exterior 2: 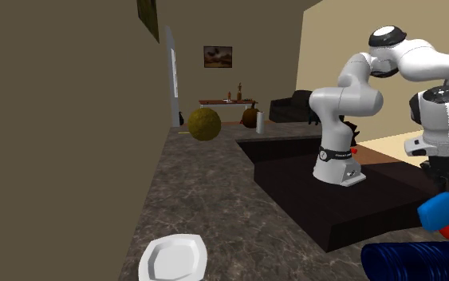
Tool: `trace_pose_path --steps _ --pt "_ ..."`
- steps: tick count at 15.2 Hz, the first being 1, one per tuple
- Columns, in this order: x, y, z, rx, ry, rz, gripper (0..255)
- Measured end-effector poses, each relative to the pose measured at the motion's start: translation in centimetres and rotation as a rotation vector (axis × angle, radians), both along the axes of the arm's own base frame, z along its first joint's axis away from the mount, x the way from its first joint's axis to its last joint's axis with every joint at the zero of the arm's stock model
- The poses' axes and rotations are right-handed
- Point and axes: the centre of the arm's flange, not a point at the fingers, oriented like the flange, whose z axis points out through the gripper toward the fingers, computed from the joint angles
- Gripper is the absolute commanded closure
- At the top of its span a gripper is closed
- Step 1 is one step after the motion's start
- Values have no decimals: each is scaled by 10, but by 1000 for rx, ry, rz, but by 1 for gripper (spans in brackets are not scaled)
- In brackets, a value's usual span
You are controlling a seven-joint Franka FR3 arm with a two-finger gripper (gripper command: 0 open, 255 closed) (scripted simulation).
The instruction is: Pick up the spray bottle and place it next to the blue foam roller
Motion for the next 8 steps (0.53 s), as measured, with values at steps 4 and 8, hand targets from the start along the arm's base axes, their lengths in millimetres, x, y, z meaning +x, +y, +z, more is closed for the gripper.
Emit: trace_pose_path --steps 4,8 --pt "2 0 -20 4 -3 -5 255" --pt "3 -1 -42 1 -4 -5 255"
